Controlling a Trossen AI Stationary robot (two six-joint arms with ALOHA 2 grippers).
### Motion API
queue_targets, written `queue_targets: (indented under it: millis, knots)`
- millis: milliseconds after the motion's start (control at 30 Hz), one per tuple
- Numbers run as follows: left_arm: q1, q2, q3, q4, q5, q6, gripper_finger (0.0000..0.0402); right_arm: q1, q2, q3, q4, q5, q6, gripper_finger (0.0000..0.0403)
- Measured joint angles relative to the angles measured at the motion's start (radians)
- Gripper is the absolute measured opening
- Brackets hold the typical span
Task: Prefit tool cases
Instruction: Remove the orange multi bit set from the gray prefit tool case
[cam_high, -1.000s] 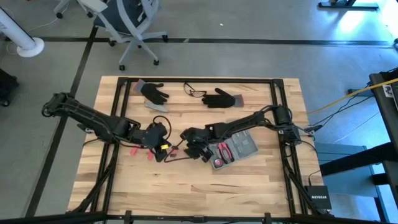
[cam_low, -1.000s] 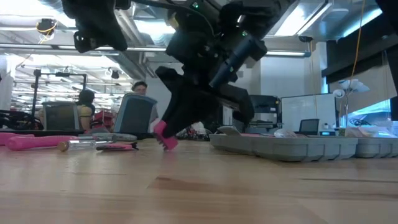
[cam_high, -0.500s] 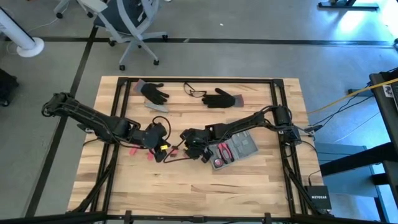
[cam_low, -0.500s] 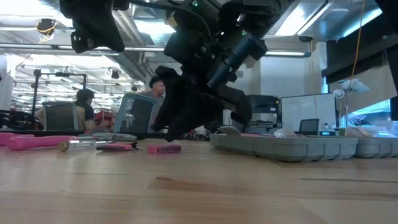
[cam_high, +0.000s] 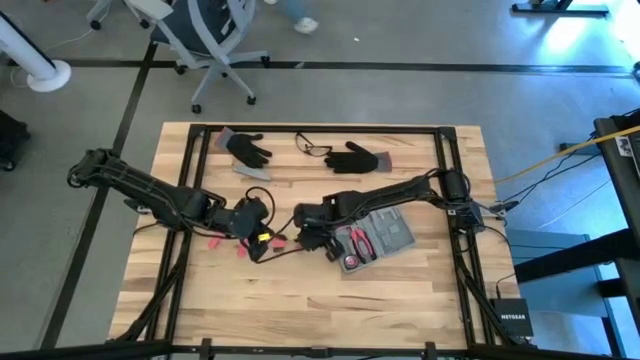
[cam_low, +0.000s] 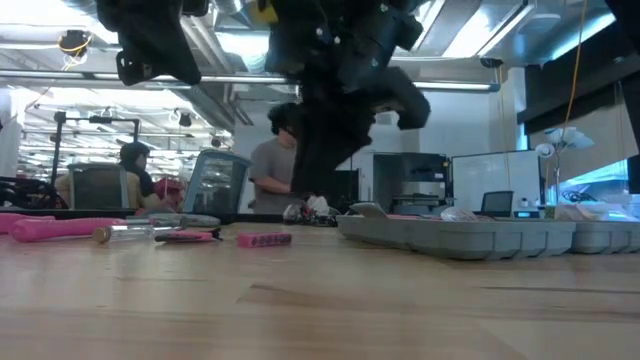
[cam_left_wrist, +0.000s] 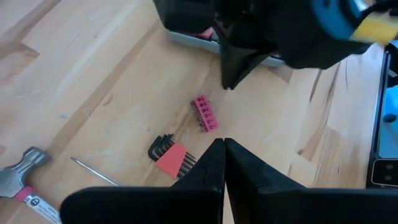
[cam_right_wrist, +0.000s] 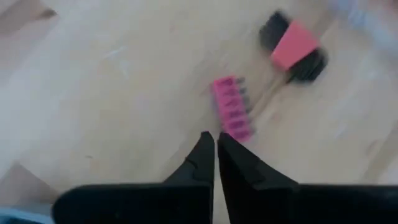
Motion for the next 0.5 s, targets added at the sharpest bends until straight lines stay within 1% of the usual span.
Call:
queue_targets:
  millis: [100,200,333,500]
  knots:
    - [0.0,0.001,0.0,-0.001,-0.004,0.004,0.0,0.001,0.005,-0.034,0.056,0.01,0.074,0.0003]
    - [0.0,0.001,0.0,-0.002,-0.004,0.004,0.0,-0.002,0.006,-0.082,0.16,0.011,0.194,0.0001]
    - [0.0,0.001,0.0,-0.003,-0.004,0.001,0.0,-0.01,0.006,-0.104,0.162,0.011,0.287,0.0]
    - [0.0,0.001,0.0,-0.01,-0.005,0.003,0.0,-0.005,0.007,-0.147,0.154,-0.021,0.341,0.0]
